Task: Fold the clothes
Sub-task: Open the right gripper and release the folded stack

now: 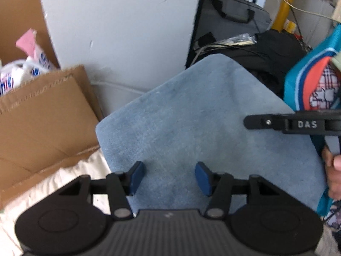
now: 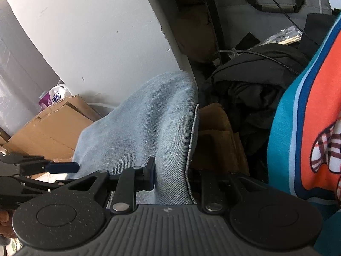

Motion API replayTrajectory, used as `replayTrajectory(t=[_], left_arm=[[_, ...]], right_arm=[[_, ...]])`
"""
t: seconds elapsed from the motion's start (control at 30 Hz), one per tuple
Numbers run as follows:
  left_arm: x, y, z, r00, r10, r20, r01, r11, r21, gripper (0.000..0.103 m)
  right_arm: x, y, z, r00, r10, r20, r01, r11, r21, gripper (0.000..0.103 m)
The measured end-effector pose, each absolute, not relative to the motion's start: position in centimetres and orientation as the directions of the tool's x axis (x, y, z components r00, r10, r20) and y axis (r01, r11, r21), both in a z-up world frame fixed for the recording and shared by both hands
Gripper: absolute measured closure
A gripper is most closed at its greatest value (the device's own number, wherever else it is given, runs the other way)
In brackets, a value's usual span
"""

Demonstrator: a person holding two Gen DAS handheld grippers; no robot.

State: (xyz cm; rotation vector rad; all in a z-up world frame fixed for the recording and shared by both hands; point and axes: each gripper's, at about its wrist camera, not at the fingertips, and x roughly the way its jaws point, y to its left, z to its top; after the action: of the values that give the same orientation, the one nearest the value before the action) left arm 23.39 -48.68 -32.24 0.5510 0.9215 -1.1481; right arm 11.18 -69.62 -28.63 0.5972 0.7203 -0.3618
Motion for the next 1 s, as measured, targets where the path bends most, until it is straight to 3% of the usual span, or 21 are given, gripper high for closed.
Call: replayTrajectory(t=[0.17,0.4,0.73,0.87,1.0], left_arm=[[23.5,-48.5,-32.5,0.111,-0.539,-0.835,0.937,0.338,-0.094,0.045],[23.8,-48.4,-32.6,0.102,-0.541,-0.835,0.938,0.331,-0.1,0.045],[23.8,-48.1,-33.0,0.1,-0.56,-0.822,0.941,0.323,-0.106,0.045],[23.4,-48.0,-32.7,0.113,-0.559,-0.821,0.953,0.293,-0.069,0.046],[23.0,-47.6,-31.6,0.12,-0.56,-0.82,0.969,0.245,-0.025,0.056]], right_arm=[[11.1,-70.0,-29.2,0.65,-0.164,-0.742,0.566,0.756,0.329,0.057],[9.8,-70.9,-27.2,0.618,-0.254,-0.744,0.602,0.761,0.24,0.057],[12.5,-68.4,-28.3,0.661,-0.167,-0.732,0.48,0.843,0.242,0.057],[13.2,-68.9,-29.8,0.644,-0.152,-0.749,0.482,0.842,0.244,0.066],[13.2,-69.2,-29.0,0.651,-0.169,-0.74,0.493,0.836,0.242,0.065]])
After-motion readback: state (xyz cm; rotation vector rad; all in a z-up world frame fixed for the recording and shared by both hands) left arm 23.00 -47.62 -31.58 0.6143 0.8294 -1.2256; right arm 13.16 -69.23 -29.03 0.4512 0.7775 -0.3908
